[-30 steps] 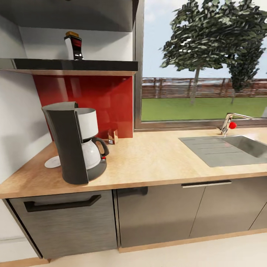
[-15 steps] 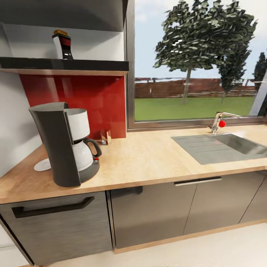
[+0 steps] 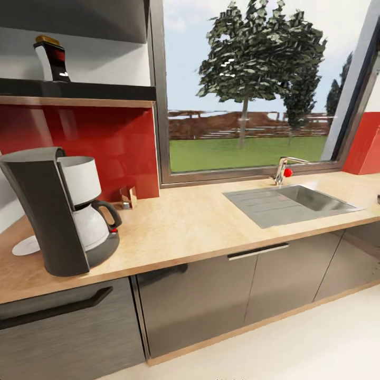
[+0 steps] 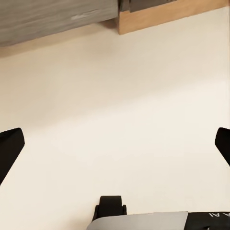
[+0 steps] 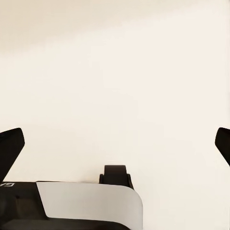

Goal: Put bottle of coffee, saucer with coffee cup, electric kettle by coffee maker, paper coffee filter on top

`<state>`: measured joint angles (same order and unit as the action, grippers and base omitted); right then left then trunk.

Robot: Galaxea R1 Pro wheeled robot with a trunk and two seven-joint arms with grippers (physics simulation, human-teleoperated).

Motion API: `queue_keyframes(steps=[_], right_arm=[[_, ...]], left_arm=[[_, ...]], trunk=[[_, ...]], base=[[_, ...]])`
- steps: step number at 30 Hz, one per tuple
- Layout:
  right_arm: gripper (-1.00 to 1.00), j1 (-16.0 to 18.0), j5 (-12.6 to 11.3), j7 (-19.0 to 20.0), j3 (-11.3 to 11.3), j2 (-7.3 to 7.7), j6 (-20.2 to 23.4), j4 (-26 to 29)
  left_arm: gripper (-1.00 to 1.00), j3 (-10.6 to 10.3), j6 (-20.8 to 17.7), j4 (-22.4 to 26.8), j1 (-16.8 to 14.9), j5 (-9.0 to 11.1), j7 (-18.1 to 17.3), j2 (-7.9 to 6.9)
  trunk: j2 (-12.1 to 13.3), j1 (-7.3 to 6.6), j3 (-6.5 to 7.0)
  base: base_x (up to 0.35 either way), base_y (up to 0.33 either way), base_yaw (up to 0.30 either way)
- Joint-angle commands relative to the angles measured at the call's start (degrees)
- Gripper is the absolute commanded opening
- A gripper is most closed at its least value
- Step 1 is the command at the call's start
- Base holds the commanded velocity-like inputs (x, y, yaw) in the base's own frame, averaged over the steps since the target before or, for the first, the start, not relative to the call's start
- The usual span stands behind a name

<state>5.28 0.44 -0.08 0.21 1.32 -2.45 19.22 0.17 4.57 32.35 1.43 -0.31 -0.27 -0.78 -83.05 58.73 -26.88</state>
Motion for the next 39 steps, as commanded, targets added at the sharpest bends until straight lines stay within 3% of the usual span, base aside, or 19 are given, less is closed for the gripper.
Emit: queue_keyframes(steps=[1,5,11,30,37,38,39], right_arm=[[1.0,0.05,0.05,-0.01,0.01,0.0,-0.19,-0.06],[1.0,0.04,0.06,-0.01,0.01,0.0,-0.2,-0.06],[1.0,1.3,0.16,0.08,0.15,1.13,-0.88,1.45],[1.0,1.3,0.17,0.08,0.2,1.14,-0.88,1.42],[1.0,1.71,0.17,-0.08,0.47,1.55,-0.65,0.79],[1.0,1.73,0.17,-0.09,0.48,1.56,-0.64,0.77],[1.0,1.73,0.17,-0.09,0.48,1.57,-0.64,0.76]], left_arm=[[1.0,0.01,0.09,0.08,0.03,-0.04,-0.02,-0.01],[1.0,0.01,0.09,0.08,0.04,-0.04,0.0,-0.01],[1.0,0.27,1.12,2.01,0.67,0.71,0.19,1.84],[1.0,0.27,1.12,2.03,0.67,0.7,0.19,1.84],[1.0,0.92,0.91,1.53,2.2,2.96,0.02,4.13],[1.0,0.91,0.9,1.51,2.25,5.63,0.02,4.25],[1.0,0.9,0.89,1.51,2.27,5.69,0.02,4.28]], trunk=[[-0.03,0.0,-0.05],[-0.03,0.0,-0.05],[-0.03,0.0,-0.05],[-0.03,0.0,-0.05],[-0.03,0.0,-0.05],[-0.03,0.0,-0.05],[-0.03,0.0,-0.05]], base=[[0.0,0.0,-0.231],[0.0,0.0,-0.128],[0.0,0.0,0.0],[0.0,0.0,0.001],[0.0,0.0,0.203],[0.0,0.0,0.253],[0.0,0.0,0.256]])
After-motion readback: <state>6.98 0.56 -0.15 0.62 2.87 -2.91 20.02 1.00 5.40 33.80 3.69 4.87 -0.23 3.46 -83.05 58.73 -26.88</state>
